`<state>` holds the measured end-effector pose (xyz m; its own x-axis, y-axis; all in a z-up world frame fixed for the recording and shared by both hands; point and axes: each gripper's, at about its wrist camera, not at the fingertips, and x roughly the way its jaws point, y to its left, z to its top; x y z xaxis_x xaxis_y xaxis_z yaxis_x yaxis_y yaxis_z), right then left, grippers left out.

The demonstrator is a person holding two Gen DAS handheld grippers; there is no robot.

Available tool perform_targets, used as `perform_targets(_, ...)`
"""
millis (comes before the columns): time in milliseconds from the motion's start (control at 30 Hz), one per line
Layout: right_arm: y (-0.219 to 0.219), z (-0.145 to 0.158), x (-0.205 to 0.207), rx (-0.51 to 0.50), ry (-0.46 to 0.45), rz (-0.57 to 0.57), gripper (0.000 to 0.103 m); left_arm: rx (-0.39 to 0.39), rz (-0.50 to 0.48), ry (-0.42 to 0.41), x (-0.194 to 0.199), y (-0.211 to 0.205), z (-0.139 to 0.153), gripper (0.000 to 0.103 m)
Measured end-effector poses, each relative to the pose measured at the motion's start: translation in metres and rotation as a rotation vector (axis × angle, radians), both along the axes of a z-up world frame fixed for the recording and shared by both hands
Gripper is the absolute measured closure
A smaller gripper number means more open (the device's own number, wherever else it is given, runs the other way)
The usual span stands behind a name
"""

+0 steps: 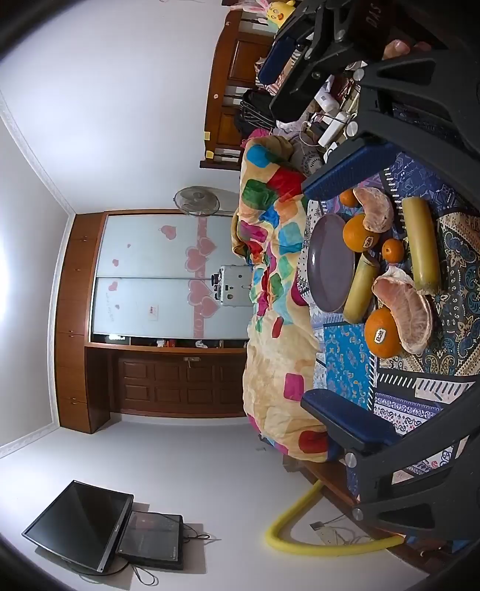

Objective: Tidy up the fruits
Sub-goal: 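Move both tools toward the oranges beside the purple plate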

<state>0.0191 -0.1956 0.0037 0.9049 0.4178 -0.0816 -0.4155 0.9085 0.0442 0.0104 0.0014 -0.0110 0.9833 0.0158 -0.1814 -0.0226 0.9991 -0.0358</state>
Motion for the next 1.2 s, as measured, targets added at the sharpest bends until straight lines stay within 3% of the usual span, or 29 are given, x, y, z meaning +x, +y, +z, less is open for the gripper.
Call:
perform_targets(300,0.0,-0.004,0.006,-0.018,0.018,-0.012,0.0,-0.004,-0.003,0.027,0.01,0.006,-0.005,0.0)
perform_targets(667,-0.013,-0.035,0.061,-0.15,0.179,-0.059,0.0,0.014,-0.012,0.265,0.073,0.034,-0.041,0.0)
perform_targets(867,-0.017,-0.053,0.087,-0.197,0.292,-0.016,0.0,0.0,-0.026,0.38,0.102,0.049,-0.062,0.0)
perform_targets(1200,-0.002,-0.073,0.117,-0.255,0.404,0.085,0.004,-0.037,-0.055,0.538,0.147,0.059,-0.089,0.014)
